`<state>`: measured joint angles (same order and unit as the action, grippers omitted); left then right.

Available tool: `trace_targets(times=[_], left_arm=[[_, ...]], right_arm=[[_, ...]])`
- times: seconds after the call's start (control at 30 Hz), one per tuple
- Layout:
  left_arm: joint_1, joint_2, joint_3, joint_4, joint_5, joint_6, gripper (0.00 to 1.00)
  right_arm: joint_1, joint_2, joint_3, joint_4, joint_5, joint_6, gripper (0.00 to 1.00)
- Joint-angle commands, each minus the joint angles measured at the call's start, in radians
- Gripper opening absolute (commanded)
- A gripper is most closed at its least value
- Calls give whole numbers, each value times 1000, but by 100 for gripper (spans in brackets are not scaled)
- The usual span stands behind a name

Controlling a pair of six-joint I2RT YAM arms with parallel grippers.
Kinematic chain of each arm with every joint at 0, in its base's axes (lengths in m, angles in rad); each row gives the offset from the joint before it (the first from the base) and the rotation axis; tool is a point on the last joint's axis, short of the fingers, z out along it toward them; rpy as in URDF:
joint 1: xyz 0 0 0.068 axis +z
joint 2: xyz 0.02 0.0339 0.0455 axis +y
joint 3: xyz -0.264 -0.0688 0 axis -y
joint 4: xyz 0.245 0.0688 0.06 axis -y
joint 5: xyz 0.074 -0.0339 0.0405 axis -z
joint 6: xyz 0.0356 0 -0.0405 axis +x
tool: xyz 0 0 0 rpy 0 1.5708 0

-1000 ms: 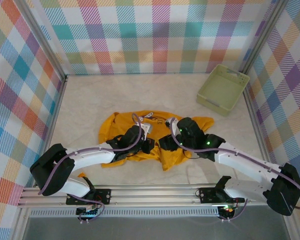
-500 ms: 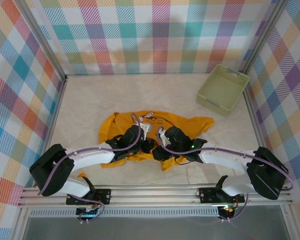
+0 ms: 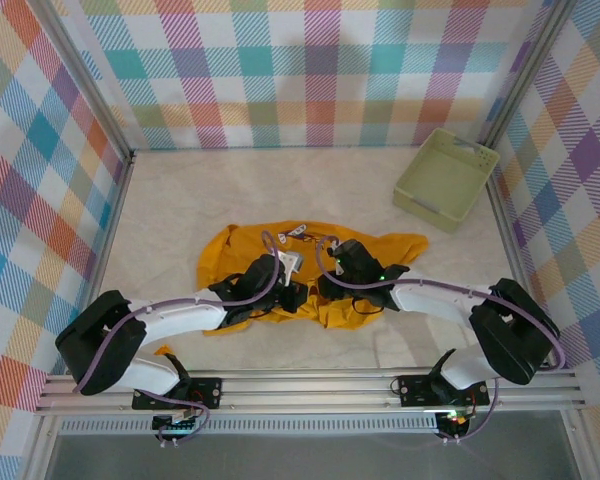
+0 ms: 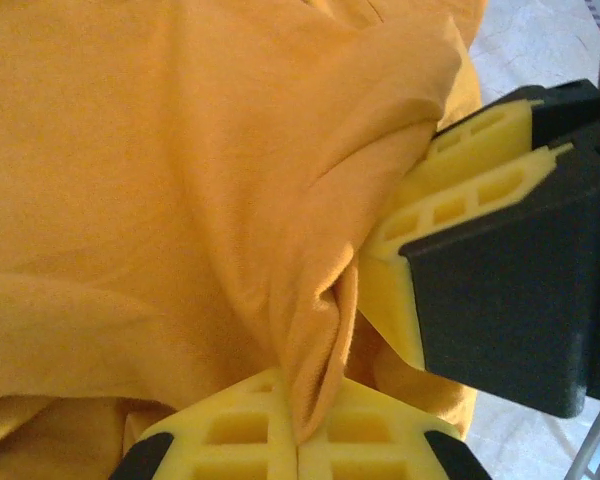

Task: Fold the inside-out t-shirt

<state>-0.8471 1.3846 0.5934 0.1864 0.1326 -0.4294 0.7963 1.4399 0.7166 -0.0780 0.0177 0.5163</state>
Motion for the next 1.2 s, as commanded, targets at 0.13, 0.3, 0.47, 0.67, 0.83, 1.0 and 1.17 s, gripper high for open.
trace_targets(times=[0.13,0.3,0.47,0.67,0.83,1.0,1.17], left_arm=[[10,-26,-29,11,37,23,3],[12,-16,-59,100,168,35,6],[11,-28,-74,140,207,31,6],[13,-23,-91,150,209,33,5],[32,-45,-127,208,206,4,3],[79,-76,-178,282,190,-39,1],[101,-71,-193,311,197,-42,1]], right_arm=[[-18,26,27,28,12,-35,32],[-60,108,57,77,14,-76,32],[-94,186,103,128,15,-78,31],[-101,289,193,178,33,-119,32],[-121,379,286,183,6,-139,30],[-121,224,219,118,-21,-139,36],[-100,-7,117,80,-171,-67,38]])
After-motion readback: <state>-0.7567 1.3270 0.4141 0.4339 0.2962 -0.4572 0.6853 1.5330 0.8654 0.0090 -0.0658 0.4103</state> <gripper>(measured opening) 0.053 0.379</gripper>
